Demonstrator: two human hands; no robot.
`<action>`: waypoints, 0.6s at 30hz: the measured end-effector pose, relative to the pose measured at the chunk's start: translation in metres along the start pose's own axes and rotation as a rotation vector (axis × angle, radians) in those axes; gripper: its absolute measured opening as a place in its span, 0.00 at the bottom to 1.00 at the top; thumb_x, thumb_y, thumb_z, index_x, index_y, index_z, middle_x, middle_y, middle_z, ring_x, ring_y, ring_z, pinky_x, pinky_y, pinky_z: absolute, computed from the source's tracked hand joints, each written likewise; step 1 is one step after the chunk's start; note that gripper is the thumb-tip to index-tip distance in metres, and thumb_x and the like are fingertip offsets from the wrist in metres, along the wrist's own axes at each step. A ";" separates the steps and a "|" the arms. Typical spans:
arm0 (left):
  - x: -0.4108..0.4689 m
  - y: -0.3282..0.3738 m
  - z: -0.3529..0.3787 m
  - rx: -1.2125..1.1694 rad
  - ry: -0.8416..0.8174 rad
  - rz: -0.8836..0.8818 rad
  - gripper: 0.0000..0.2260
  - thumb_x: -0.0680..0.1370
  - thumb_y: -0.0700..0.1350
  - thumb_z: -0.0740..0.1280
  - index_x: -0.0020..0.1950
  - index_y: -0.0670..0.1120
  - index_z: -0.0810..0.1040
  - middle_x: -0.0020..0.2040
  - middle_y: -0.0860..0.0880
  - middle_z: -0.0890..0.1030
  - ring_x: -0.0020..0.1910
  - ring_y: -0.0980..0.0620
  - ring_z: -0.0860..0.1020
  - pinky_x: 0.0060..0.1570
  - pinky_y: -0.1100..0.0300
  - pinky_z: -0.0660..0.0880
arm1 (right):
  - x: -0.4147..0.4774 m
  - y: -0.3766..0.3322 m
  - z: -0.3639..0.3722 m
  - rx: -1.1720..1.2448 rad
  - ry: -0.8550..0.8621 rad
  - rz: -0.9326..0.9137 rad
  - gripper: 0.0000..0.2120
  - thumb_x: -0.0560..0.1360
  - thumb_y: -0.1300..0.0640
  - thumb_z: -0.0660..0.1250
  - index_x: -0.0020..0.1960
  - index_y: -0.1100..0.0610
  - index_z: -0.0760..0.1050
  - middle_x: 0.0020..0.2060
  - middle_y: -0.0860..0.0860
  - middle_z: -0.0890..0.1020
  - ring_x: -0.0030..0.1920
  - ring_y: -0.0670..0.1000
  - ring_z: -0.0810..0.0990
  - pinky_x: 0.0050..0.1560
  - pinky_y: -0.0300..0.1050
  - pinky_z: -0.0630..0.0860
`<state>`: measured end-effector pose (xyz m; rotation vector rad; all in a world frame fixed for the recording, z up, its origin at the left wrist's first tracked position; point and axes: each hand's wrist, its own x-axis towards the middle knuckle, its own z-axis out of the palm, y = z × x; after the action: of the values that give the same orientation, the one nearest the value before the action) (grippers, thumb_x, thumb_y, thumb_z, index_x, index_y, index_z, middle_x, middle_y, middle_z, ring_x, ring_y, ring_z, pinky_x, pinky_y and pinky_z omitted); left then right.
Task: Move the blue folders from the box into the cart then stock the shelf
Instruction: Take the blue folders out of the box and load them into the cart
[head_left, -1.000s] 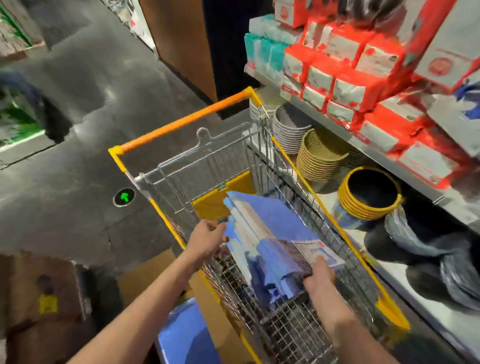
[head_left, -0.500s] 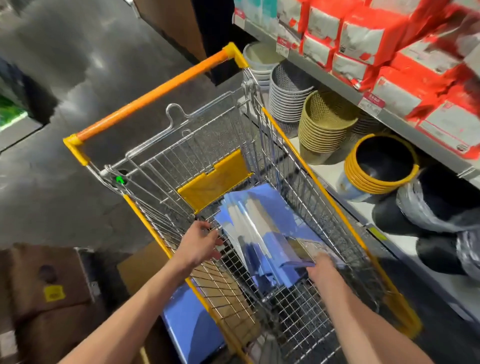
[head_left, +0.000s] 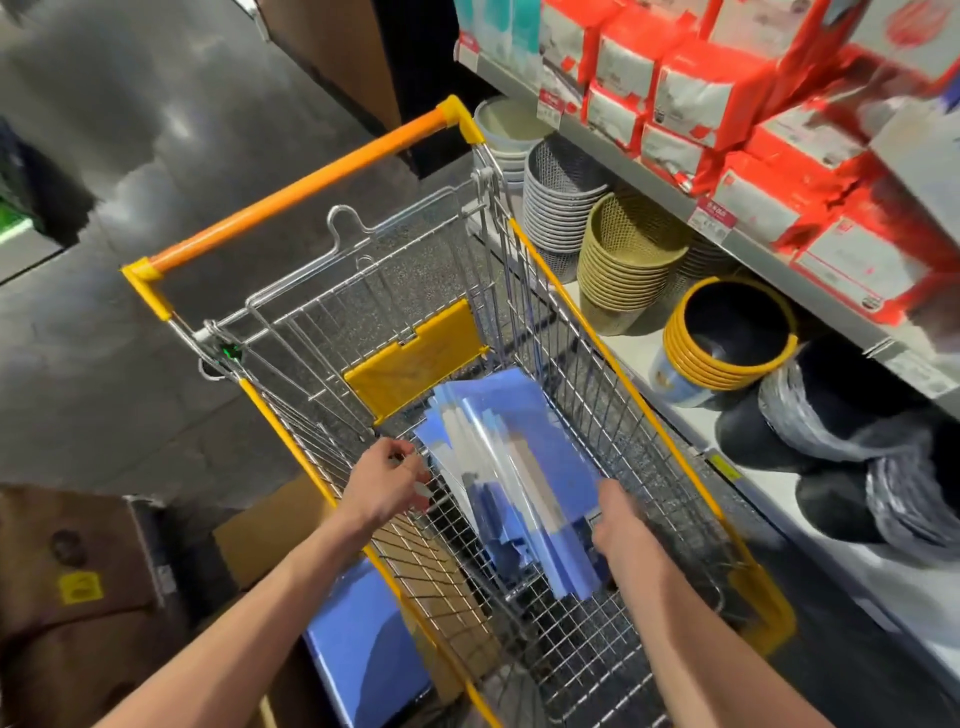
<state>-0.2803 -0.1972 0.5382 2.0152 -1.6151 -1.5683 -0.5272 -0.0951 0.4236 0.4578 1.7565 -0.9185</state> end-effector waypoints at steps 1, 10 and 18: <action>-0.003 0.000 -0.003 -0.005 0.011 0.029 0.07 0.84 0.44 0.61 0.60 0.44 0.73 0.48 0.45 0.85 0.37 0.47 0.86 0.40 0.48 0.84 | -0.008 -0.002 0.008 0.040 -0.034 -0.024 0.14 0.80 0.56 0.63 0.63 0.62 0.72 0.47 0.56 0.77 0.49 0.58 0.76 0.51 0.52 0.73; -0.058 -0.041 -0.071 -0.190 0.348 0.309 0.08 0.83 0.46 0.65 0.48 0.45 0.81 0.39 0.50 0.85 0.27 0.55 0.80 0.28 0.65 0.74 | -0.164 0.029 0.151 -0.281 -0.467 -0.527 0.08 0.80 0.60 0.61 0.53 0.60 0.78 0.39 0.53 0.84 0.34 0.51 0.79 0.31 0.39 0.72; -0.109 -0.184 -0.168 -0.353 0.563 0.216 0.07 0.82 0.45 0.66 0.47 0.44 0.81 0.38 0.48 0.84 0.28 0.51 0.80 0.31 0.62 0.76 | -0.259 0.177 0.250 -0.648 -0.668 -0.679 0.08 0.79 0.58 0.62 0.42 0.53 0.76 0.41 0.55 0.85 0.32 0.48 0.79 0.29 0.38 0.71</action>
<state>-0.0230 -0.1139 0.5667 1.7969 -1.1927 -0.9967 -0.1524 -0.1430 0.5591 -0.8261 1.4528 -0.7537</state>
